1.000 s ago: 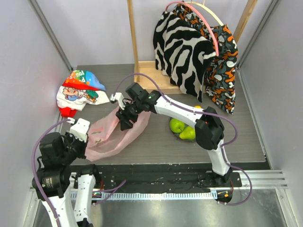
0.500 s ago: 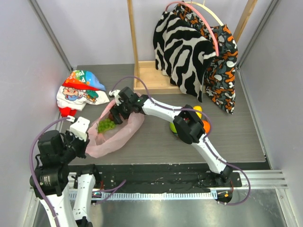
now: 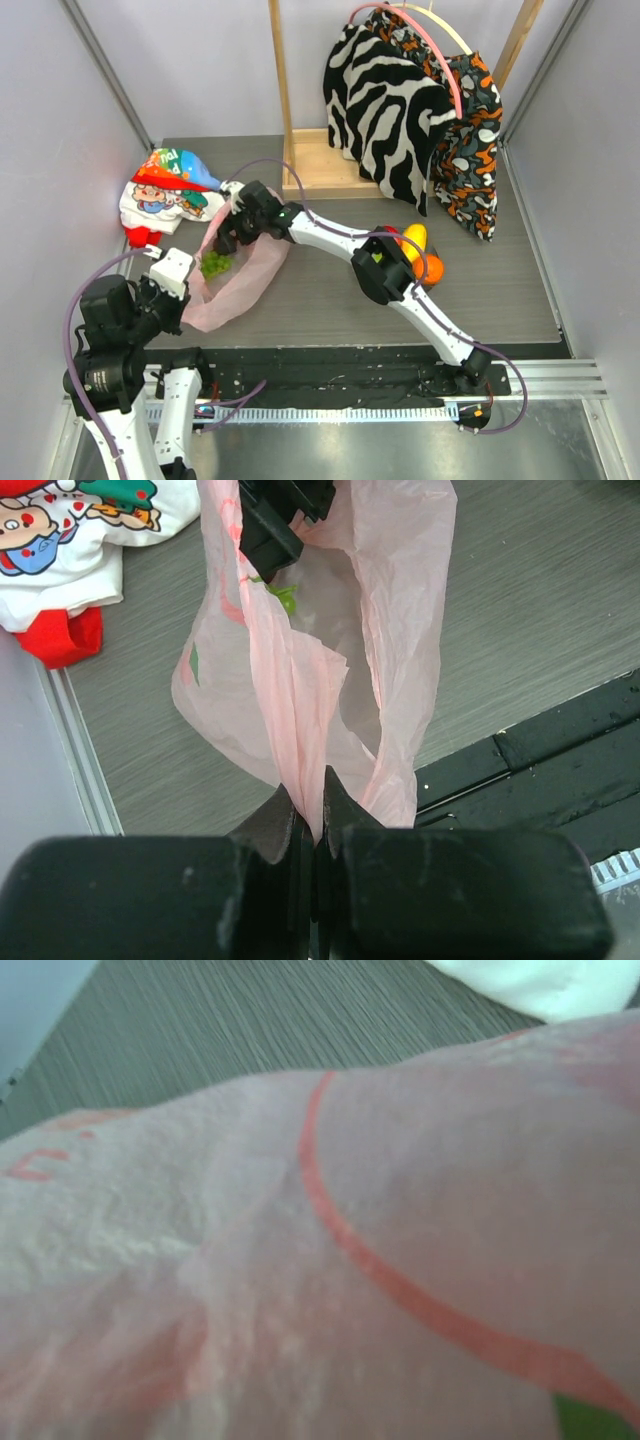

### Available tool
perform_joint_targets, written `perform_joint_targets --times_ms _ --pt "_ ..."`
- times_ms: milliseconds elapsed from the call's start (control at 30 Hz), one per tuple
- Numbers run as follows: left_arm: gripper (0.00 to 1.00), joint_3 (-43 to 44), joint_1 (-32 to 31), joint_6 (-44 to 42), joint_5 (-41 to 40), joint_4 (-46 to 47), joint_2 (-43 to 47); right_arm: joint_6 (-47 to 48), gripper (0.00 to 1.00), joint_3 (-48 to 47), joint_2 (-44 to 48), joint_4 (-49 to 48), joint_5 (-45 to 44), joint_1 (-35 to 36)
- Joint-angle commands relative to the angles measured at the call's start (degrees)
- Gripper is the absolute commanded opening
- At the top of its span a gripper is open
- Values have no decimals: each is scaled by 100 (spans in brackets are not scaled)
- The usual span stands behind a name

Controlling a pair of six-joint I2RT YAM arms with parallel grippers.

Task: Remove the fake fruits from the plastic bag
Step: Take out the fake fruit from the plastic bag.

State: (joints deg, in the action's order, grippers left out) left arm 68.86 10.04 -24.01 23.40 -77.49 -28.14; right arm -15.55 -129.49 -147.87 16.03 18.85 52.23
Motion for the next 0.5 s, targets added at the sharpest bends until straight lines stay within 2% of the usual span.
perform_joint_targets --times_ms 0,267,433,467 --pt "0 49 77 -156 218 -890 -77 -475 83 -366 -215 -522 268 15" --pt "0 110 86 -157 271 -776 -209 -703 83 196 22 -548 49 -28" --pt "0 66 85 -104 165 -785 -253 -967 83 -321 -338 -768 -39 86" --pt "0 57 68 -95 156 -837 -262 -985 79 -409 -504 -786 -74 138"
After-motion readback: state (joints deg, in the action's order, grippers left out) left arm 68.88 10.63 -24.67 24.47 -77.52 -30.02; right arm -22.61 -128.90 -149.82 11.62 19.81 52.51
